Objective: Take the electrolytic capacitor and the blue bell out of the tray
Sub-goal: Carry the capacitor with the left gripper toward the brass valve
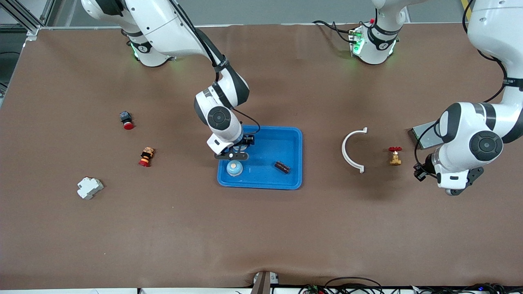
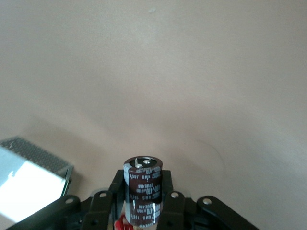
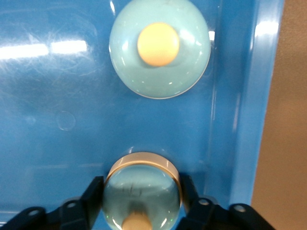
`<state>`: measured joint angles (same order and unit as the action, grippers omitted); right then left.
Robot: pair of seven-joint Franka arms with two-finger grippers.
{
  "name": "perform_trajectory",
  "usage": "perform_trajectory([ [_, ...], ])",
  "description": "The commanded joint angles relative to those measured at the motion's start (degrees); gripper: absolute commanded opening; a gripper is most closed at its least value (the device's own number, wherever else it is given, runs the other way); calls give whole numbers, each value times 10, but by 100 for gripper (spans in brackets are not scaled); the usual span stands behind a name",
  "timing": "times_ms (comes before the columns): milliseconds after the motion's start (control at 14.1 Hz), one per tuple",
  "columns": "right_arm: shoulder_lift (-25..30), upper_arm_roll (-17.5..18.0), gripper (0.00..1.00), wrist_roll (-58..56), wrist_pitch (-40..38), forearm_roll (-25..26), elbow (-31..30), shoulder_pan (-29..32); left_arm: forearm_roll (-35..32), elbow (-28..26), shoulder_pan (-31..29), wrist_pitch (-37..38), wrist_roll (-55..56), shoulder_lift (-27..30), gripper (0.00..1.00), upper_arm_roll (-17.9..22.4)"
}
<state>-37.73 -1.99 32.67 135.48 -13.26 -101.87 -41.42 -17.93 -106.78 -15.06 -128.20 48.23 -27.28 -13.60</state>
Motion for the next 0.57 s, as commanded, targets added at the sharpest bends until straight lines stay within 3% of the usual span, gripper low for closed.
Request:
perform_trajectory([
  [0,1,-3,12,7,3,8,-4,-5,-29,-7,-10,-35,-2,-24,0,0],
  [142,1,-3,1,7,3,8,-4,-5,-60,-5,-30,-44,-2,-40,0,-1],
  [355,6,-3,2,8,-6,8,-2,-1,-69,3,-28,-49,-2,-55,0,0],
  [497,11,-4,2,8,-17,7,2,0,-69,10,-27,-49,3,-61,34,-1],
])
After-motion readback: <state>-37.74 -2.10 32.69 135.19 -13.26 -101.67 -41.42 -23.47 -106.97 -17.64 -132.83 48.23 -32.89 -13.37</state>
